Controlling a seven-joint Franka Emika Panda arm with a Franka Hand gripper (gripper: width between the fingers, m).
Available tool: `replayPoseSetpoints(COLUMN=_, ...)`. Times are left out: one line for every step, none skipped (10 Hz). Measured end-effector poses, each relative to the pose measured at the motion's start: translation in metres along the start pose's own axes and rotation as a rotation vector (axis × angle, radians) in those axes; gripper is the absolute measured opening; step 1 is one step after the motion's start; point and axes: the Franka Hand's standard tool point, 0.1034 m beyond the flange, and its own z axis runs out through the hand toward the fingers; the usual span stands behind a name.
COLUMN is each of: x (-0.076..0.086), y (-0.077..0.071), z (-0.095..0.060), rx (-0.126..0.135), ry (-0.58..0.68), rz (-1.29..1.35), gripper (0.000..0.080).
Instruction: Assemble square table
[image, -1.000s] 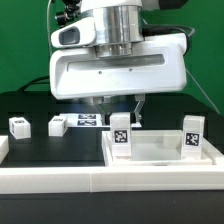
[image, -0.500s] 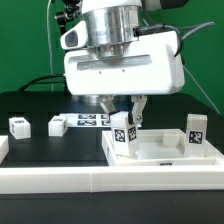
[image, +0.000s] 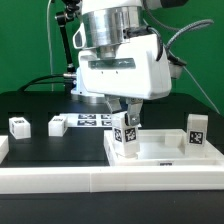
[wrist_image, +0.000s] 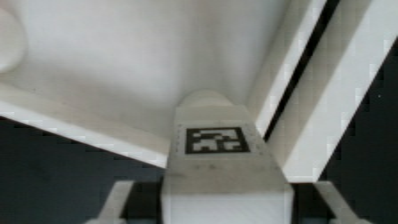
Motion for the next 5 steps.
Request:
replayPoseSetpoints(x=0.0001, y=0.0001, z=0.0, rx=0.0, ry=0.0, rz=-0.009, gripper=0.029)
replayPoseSetpoints(x=-0.0002, y=0.0, z=0.0001, rx=0.0, ry=0.0, rz=-0.01, gripper=0.0402)
replayPoseSetpoints(x=-0.0005, y=-0.0003, z=0.0002, rx=0.001, ry=0.001, rz=-0.031, gripper=0.0538)
replayPoseSetpoints(x=-0.0018, y=-0.0009, z=0.0006, rx=0.002, ry=0.002, rz=-0.049, gripper=0.0538)
replayPoseSetpoints(x=-0.0026, y=-0.0028, z=0.0006, rx=0.009, ry=0.01, rz=-0.104, gripper=0.0626)
